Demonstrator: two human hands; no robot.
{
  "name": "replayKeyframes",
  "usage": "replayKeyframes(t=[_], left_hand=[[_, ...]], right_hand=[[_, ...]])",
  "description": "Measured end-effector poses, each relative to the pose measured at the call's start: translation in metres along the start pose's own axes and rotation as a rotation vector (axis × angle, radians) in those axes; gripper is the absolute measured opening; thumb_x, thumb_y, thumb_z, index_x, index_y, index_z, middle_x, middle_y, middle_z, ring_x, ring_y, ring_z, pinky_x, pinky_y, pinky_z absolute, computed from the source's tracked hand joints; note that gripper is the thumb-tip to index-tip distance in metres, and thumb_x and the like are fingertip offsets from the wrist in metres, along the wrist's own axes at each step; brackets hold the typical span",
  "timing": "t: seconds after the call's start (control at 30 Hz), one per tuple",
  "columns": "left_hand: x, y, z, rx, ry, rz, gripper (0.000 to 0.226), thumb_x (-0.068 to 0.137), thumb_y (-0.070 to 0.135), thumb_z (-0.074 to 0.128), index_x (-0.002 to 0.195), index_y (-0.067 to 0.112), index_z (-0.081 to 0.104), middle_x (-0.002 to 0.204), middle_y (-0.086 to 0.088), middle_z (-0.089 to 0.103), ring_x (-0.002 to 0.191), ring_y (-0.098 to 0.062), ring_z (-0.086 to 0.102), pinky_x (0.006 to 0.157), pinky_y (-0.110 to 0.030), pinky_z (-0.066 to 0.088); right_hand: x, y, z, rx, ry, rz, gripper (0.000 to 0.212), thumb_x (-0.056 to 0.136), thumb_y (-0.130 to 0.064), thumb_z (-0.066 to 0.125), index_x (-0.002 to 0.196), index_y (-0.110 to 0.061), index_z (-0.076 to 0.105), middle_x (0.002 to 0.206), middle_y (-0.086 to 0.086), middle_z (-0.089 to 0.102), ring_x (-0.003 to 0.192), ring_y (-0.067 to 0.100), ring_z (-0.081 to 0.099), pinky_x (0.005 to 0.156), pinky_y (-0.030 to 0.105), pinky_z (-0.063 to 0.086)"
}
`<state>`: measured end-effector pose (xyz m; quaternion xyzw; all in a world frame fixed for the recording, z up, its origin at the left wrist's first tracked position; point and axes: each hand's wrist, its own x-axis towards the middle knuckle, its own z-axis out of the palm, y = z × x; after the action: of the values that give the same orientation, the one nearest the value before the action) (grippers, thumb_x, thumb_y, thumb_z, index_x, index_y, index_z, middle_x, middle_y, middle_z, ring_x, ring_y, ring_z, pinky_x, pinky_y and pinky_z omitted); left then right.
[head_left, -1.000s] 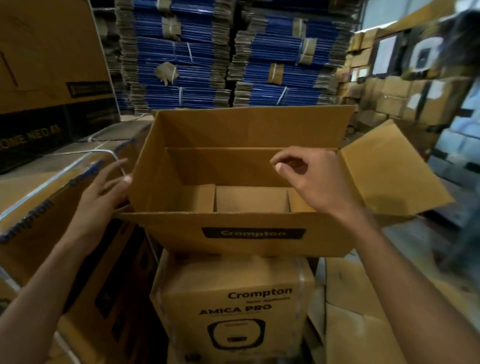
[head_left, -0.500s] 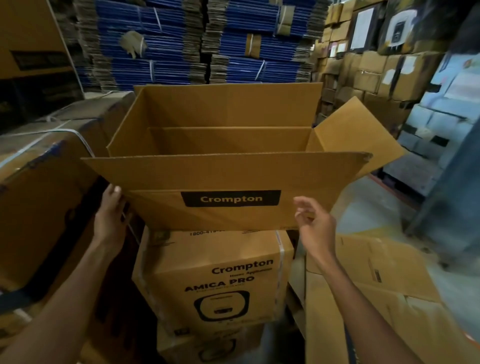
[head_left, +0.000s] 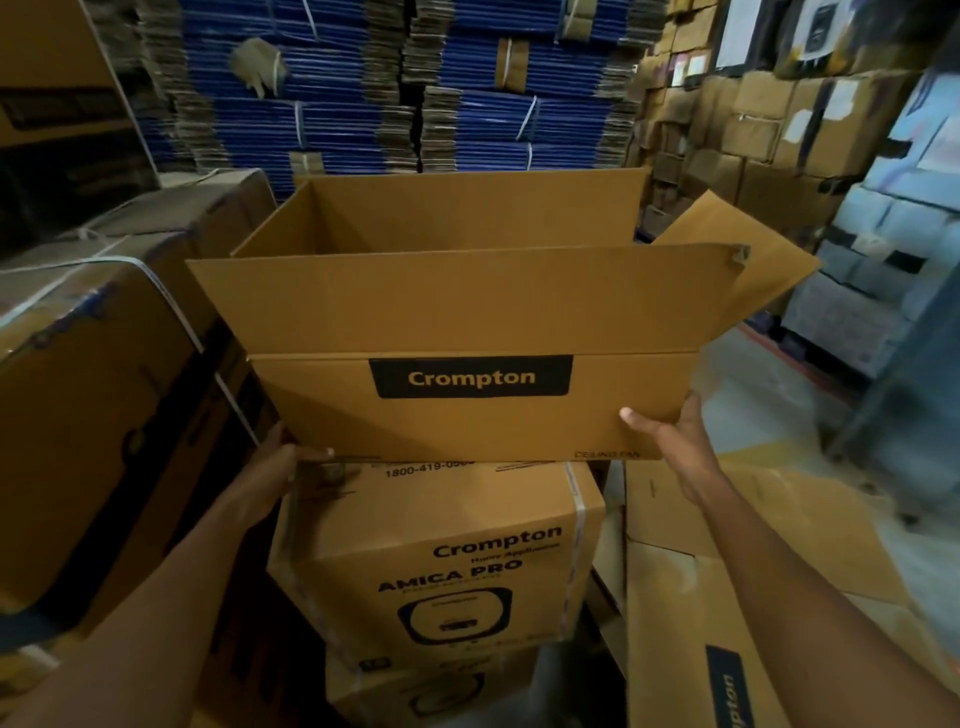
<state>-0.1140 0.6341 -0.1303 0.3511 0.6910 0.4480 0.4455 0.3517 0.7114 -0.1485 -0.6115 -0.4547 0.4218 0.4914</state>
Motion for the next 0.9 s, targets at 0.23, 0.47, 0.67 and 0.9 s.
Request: replayKeyframes(t=[0.23,0.47,0.67,0.9], left_hand=[[0.022,-0.012,0.009,-0.135,0.129,0.066,0.098,0.072,-0.006,0.081,0.146,0.027,0.025,0.134,-0.003,0.05,0.126,-0.026,0.048,0.109,-0.05,0.044],[0.007,0.021,-0.003,-0.209,0.173,0.331,0.093,0.074,0.002,0.086,0.142,0.023,0.025,0.134,-0.001,0.049,0.126,-0.025,0.051,0.1,-0.046,0.051],[-0.029,0.076,-0.028,-0.238,0.157,0.508,0.105,0.058,0.043,0.091,0.145,0.033,0.033,0.138,0.007,0.049,0.125,-0.017,0.053,0.102,-0.044,0.05],[-0.056,0.091,-0.048,-0.146,0.204,0.493,0.093,0.074,0.053,0.081,0.154,0.04,0.035,0.14,0.003,0.047,0.119,-0.02,0.053,0.101,-0.044,0.045]], right_hand=[[0.008,0.004,-0.002,0.005,0.035,-0.082,0.086,0.078,-0.019,0.087,0.144,-0.031,0.033,0.138,-0.009,0.05,0.127,0.017,0.049,0.109,0.046,0.042],[0.017,-0.054,-0.012,0.008,0.109,-0.265,0.083,0.075,-0.029,0.088,0.141,-0.041,0.04,0.133,-0.014,0.055,0.125,0.016,0.054,0.104,0.049,0.048],[0.015,-0.114,-0.021,-0.052,0.168,-0.383,0.086,0.077,-0.048,0.082,0.15,-0.03,0.039,0.147,0.002,0.049,0.128,0.023,0.049,0.105,0.05,0.044],[0.01,-0.142,-0.027,-0.146,0.051,-0.289,0.073,0.085,-0.056,0.071,0.147,-0.025,0.046,0.14,0.004,0.052,0.118,0.024,0.049,0.098,0.047,0.04]])
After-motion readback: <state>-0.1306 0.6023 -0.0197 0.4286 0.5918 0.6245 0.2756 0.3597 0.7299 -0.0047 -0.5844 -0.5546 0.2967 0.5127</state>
